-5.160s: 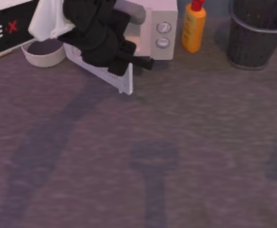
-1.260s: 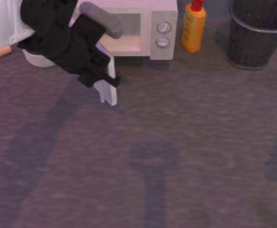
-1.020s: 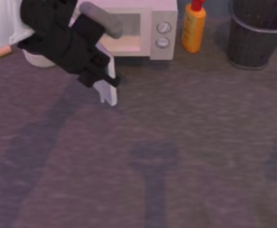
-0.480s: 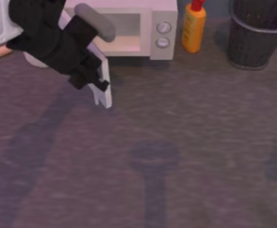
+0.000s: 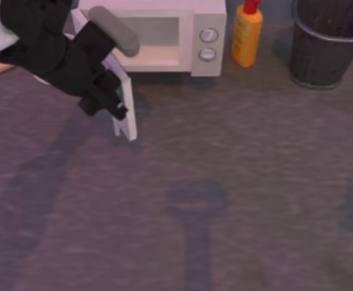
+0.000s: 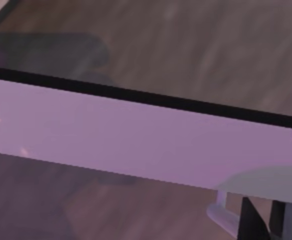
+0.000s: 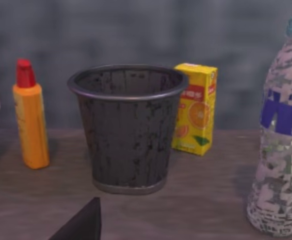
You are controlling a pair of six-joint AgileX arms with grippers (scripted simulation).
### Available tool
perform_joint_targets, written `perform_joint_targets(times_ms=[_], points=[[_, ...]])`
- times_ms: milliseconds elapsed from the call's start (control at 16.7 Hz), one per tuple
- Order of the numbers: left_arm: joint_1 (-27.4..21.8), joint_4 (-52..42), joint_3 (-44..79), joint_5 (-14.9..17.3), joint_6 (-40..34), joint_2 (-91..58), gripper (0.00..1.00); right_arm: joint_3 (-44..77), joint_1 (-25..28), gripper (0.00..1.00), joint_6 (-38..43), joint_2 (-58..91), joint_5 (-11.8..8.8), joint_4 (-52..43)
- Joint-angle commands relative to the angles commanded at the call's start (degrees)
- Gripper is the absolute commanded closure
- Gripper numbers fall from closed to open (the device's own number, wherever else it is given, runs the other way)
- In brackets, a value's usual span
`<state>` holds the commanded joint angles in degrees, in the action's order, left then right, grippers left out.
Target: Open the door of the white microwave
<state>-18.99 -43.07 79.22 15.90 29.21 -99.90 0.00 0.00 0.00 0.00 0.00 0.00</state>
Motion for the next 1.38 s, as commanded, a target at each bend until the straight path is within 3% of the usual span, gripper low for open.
perform_joint_targets(times_ms=[1380], points=[[0.16, -0.38, -0.13, 0.53, 0.85, -0.19, 1.00, 0.00, 0.00, 0.00, 0.00, 0.00, 0.00, 0.00]])
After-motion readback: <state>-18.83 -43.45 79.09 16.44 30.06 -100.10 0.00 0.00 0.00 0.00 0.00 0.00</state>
